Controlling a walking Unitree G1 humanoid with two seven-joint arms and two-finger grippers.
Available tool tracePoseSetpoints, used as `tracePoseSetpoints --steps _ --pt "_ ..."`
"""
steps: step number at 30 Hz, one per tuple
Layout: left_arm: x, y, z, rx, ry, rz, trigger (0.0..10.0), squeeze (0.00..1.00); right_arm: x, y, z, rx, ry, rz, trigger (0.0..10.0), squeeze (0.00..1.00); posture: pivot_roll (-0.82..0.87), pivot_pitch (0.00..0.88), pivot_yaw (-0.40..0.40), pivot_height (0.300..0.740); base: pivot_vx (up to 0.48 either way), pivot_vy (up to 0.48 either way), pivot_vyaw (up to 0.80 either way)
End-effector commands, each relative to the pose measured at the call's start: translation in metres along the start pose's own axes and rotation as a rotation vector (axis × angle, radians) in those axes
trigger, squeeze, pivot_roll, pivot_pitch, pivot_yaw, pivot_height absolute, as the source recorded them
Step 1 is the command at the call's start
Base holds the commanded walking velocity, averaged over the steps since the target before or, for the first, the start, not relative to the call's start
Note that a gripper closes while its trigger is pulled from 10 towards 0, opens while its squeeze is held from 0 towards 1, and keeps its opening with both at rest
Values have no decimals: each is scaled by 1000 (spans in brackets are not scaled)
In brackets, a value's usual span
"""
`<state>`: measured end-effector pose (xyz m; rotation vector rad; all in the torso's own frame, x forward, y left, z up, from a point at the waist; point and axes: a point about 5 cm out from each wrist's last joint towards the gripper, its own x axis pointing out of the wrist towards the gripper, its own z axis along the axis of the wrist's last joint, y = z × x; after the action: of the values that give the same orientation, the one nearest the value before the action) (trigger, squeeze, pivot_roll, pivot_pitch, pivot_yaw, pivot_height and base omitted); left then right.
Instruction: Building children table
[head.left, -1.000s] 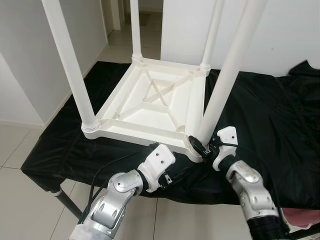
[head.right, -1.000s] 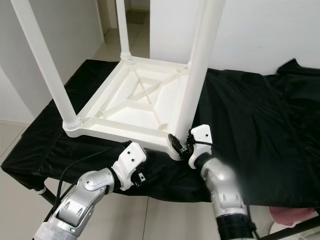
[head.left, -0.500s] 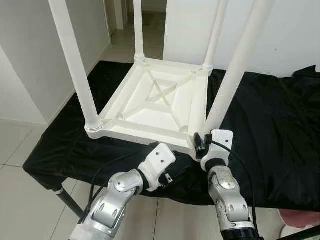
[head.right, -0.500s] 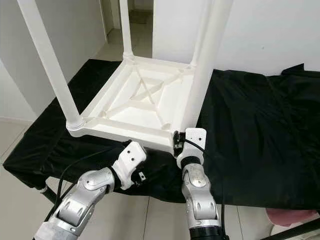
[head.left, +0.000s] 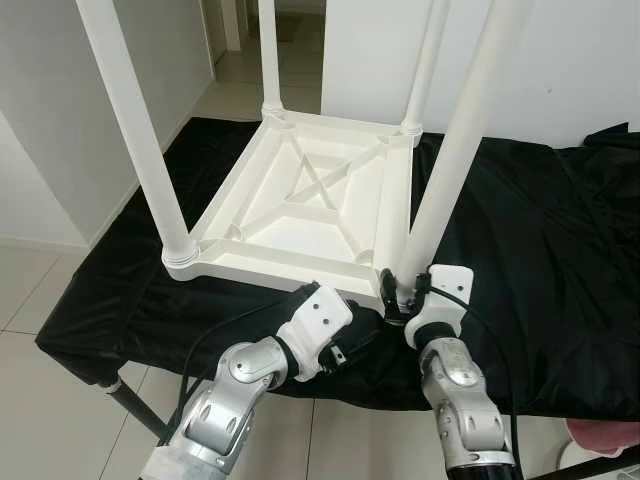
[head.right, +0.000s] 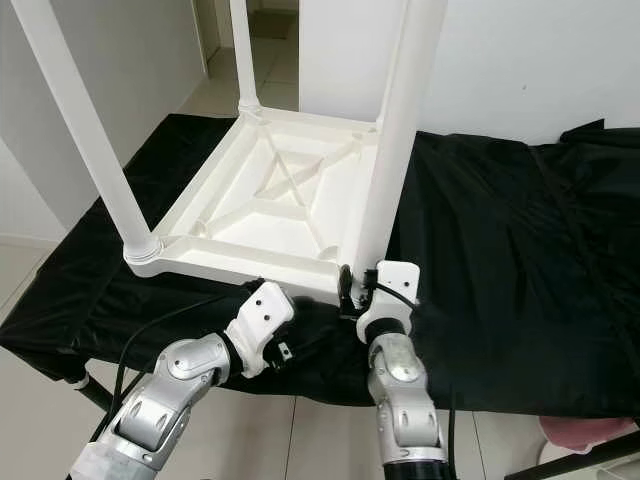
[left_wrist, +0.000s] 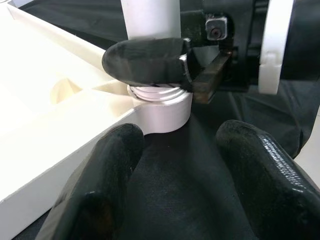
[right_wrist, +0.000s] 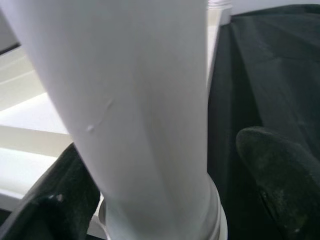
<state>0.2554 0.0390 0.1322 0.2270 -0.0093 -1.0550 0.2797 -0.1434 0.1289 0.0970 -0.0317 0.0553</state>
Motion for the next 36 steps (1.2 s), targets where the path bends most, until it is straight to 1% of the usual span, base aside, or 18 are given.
tracePoseSetpoints --steps 1,3,4,7,9,10,12,18,19,20,21,22,23,27,33,34,35,36 --pt "-2 4 -2 -13 4 76 10000 0 -2 -3 2 12 -10 42 10000 0 -1 30 13 740 0 0 0" --pt "-2 4 -1 -14 1 75 10000 0 -2 -5 4 9 -18 89 10000 0 0 30 13 740 0 0 0" --pt "-1 5 -1 -14 1 74 10000 0 -1 -7 5 -8 -29 164 10000 0 -7 27 15 740 0 0 0" --pt "0 6 -1 -9 3 73 10000 0 0 -10 6 -37 -35 210 10000 0 -8 24 15 740 0 0 0" --pt "0 5 -1 -6 3 71 10000 0 2 -13 8 -80 -32 323 10000 0 -9 24 14 740 0 0 0" --pt "0 5 -1 -6 3 71 10000 0 2 -13 8 -80 -32 323 10000 0 -9 24 14 740 0 0 0" --pt "1 5 -1 -4 4 68 10000 0 5 -16 10 -101 -25 415 10000 0 -12 19 16 740 0 0 0" --pt "2 5 -2 -1 7 63 10000 0 8 -17 12 -127 -11 496 10000 0 -9 13 17 740 0 0 0" --pt "2 5 -2 1 9 61 10000 0 11 -18 12 -152 -3 532 9569 0 -9 9 18 740 0 0 0" --pt "2 5 -2 1 9 61 10000 0 11 -18 12 -152 -3 532 9569 0 -9 9 18 740 0 0 0" --pt "2 5 -2 3 9 60 10000 0 14 -18 11 -180 5 558 5529 0 -3 4 16 740 0 0 0" --pt "2 5 -2 3 9 60 10000 0 14 -18 11 -180 5 558 5529 0 -3 4 16 740 0 0 0" --pt "2 5 -2 5 9 60 10000 0 17 -20 9 -203 15 573 0 0 0 1 15 740 0 0 0" --pt "1 5 -1 7 10 64 10000 0 18 -32 0 -233 60 577 0 0 6 0 13 740 0 0 0" --pt "-1 2 -3 1 13 60 10000 0 14 -42 -6 -225 96 554 0 0 8 2 11 740 0 0 0" --pt "-1 1 -3 -1 14 57 10000 0 12 -44 -7 -213 105 537 9137 0 5 4 10 740 0 0 0" --pt "-1 1 -3 -1 14 57 10000 0 12 -44 -7 -213 105 537 9137 0 5 4 10 740 0 0 0" --pt "0 0 -3 -3 14 54 10000 0 11 -44 -6 -194 107 521 10000 0 5 4 10 740 0 0 0"
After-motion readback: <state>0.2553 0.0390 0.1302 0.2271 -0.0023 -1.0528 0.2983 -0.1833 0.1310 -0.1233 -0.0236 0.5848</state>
